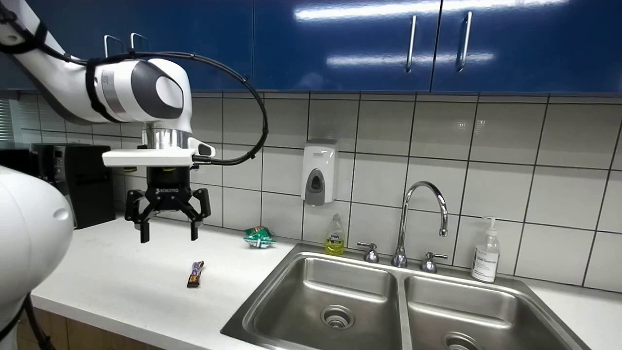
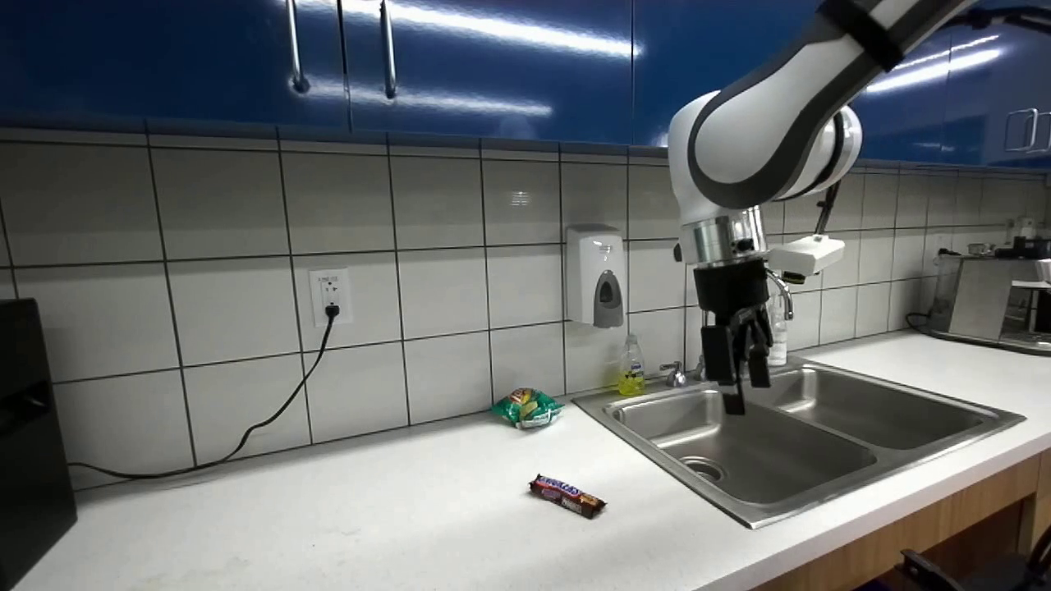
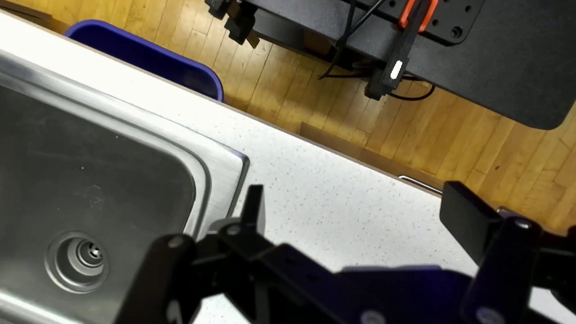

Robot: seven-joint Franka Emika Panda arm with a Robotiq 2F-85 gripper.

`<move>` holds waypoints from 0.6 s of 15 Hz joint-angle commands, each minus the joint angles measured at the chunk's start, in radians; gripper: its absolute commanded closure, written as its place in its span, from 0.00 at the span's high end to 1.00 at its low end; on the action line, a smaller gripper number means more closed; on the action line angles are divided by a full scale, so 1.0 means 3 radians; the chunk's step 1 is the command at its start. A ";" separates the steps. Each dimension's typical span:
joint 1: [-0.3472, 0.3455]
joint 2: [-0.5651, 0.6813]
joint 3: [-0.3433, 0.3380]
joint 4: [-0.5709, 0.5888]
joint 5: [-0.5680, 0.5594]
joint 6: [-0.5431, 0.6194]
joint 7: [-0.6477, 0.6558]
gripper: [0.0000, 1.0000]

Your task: Put the snickers bar inside the sink

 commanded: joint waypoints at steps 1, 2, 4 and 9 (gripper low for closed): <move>0.0031 0.0546 0.0080 0.0160 -0.0017 0.0375 0.0079 1.00; 0.0033 0.0667 0.0089 0.0187 -0.0015 0.0485 0.0079 1.00; 0.0024 0.0958 0.0126 0.0277 -0.0024 0.0708 0.0102 1.00; 0.0021 0.1648 0.0239 0.0640 -0.0075 0.1007 0.0227 1.00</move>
